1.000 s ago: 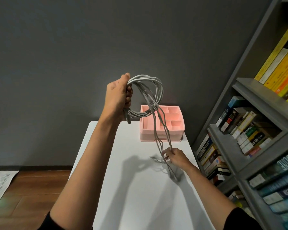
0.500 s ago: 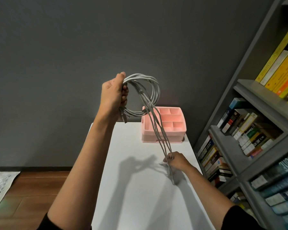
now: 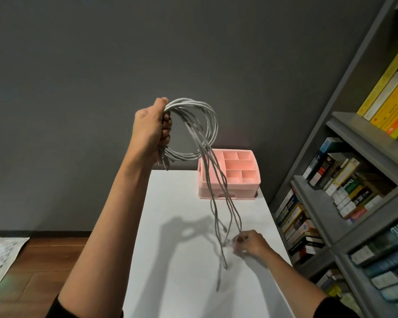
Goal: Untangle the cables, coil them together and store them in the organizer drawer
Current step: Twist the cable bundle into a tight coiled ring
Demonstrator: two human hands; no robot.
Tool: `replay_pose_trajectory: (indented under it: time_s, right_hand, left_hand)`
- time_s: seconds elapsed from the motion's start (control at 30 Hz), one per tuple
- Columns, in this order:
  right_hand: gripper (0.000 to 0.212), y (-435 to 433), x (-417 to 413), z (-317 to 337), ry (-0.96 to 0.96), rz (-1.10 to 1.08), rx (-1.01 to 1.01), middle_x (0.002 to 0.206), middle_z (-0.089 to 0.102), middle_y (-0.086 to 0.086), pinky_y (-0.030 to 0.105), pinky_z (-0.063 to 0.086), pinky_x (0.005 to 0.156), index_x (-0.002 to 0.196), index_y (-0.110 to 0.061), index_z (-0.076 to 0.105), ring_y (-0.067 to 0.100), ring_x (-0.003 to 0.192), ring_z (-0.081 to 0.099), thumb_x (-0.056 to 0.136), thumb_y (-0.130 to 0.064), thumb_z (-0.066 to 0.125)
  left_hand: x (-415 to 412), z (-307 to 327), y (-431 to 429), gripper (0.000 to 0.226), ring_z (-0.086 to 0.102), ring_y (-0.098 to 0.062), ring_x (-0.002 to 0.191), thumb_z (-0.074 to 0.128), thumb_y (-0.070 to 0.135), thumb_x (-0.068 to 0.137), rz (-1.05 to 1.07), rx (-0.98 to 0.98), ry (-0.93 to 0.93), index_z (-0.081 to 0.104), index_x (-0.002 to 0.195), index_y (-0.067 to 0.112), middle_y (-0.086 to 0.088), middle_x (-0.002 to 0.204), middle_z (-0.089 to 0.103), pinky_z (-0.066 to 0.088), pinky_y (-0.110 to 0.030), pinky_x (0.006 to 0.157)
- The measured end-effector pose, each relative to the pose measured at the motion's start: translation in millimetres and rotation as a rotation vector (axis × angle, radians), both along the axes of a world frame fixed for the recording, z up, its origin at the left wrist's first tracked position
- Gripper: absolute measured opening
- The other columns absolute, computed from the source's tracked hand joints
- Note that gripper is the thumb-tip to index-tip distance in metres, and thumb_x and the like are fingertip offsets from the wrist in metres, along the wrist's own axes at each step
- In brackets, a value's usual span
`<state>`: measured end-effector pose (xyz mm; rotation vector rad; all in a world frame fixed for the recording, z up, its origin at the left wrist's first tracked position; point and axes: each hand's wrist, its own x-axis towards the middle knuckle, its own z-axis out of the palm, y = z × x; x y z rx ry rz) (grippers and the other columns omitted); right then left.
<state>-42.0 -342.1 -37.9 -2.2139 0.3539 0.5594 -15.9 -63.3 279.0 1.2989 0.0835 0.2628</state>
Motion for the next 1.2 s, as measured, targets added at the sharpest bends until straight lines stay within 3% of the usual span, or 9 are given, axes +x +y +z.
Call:
replay_pose_trajectory:
  time_s: [0.1,0.2,0.37,0.47,0.57,0.63,0.9,1.07,1.2]
  right_hand:
    - [0.058,-0.2,13.1,3.3,0.035,0.144,-0.055,0.125,0.059,0.001,0.033,0.055,0.08,0.099,-0.042,0.061,0.02,0.109,0.056,0.058,-0.001,0.067]
    - [0.081,18.0,24.1,54.1,0.11,0.282,0.043,0.141,0.037,0.004,0.02,0.05,0.069,0.139,-0.028,0.038,0.01,0.097,0.053,0.071,0.011,0.059]
    - [0.11,44.5,45.4,150.7,0.066,0.446,0.123,0.156,0.024,0.007,0.033,0.031,0.112,0.152,-0.019,0.012,0.025,0.141,0.027,0.069,-0.009,0.083]
    - [0.088,65.9,44.1,200.5,-0.323,0.313,0.096,0.139,0.043,0.0,0.03,0.047,0.091,0.138,-0.02,0.037,0.016,0.124,0.046,0.067,-0.039,0.084]
    - [0.038,96.1,39.2,222.3,-0.978,0.063,0.256,0.101,0.058,0.003,0.02,0.046,0.071,0.101,-0.013,0.057,0.011,0.086,0.058,0.077,-0.033,0.079]
    - [0.027,113.0,36.3,221.9,-1.17,0.075,0.265,0.092,0.057,0.002,0.02,0.047,0.072,0.093,-0.011,0.059,0.012,0.08,0.057,0.08,-0.028,0.075]
    - [0.038,149.9,34.4,198.3,-1.2,-0.07,-0.008,0.106,0.044,0.007,0.025,0.039,0.079,0.103,-0.007,0.045,0.022,0.095,0.047,0.074,-0.004,0.071]
    - [0.028,147.8,38.4,199.4,-1.134,-0.095,0.068,0.093,0.052,0.01,0.024,0.033,0.067,0.097,-0.004,0.045,0.021,0.08,0.047,0.074,0.006,0.059]
    - [0.03,152.9,34.3,192.2,-0.966,-0.047,0.098,0.101,0.057,0.015,0.027,0.034,0.07,0.108,-0.006,0.043,0.031,0.092,0.053,0.083,-0.003,0.059]
  left_hand:
    - [1.4,-9.0,-1.9,0.038,0.019,-0.008,0.038,0.047,0.023,0.092,0.0,0.09,0.043,0.033,0.056,0.021,0.01,0.041,0.03,0.014,-0.018,0.039]
    - [3.4,-18.5,-7.8,0.037,0.018,-0.007,0.038,0.045,0.02,0.091,-0.004,0.173,0.063,0.033,0.056,0.021,0.013,0.039,0.031,0.015,-0.019,0.041]
    - [10.6,-33.6,-16.6,0.04,0.02,-0.006,0.033,0.045,0.018,0.09,0.036,0.265,0.083,0.036,0.052,0.019,0.012,0.036,0.033,0.015,-0.016,0.039]
    - [13.6,-43.7,-18.3,0.04,0.02,-0.007,0.033,0.046,0.017,0.088,0.063,0.29,0.086,0.037,0.049,0.018,0.011,0.037,0.035,0.016,-0.015,0.038]
    - [16.3,-49.8,-18.9,0.04,0.02,-0.007,0.033,0.046,0.017,0.088,0.077,0.288,0.098,0.037,0.049,0.018,0.01,0.038,0.036,0.016,-0.015,0.038]
    - [17.0,-52.2,-20.7,0.04,0.021,-0.007,0.034,0.046,0.017,0.088,0.077,0.294,0.094,0.038,0.049,0.019,0.009,0.04,0.037,0.017,-0.015,0.039]
    - [14.2,-57.0,-28.8,0.037,0.021,-0.01,0.038,0.044,0.016,0.087,0.066,0.289,0.111,0.038,0.051,0.016,0.01,0.038,0.036,0.017,-0.017,0.038]
    - [11.3,-62.2,-29.2,0.037,0.02,-0.008,0.035,0.042,0.016,0.089,0.05,0.226,0.163,0.035,0.052,0.016,0.012,0.036,0.034,0.018,-0.016,0.037]
    - [12.6,-61.2,-26.6,0.037,0.022,-0.008,0.035,0.042,0.016,0.089,0.056,0.164,0.195,0.035,0.053,0.017,0.009,0.04,0.034,0.018,-0.017,0.037]
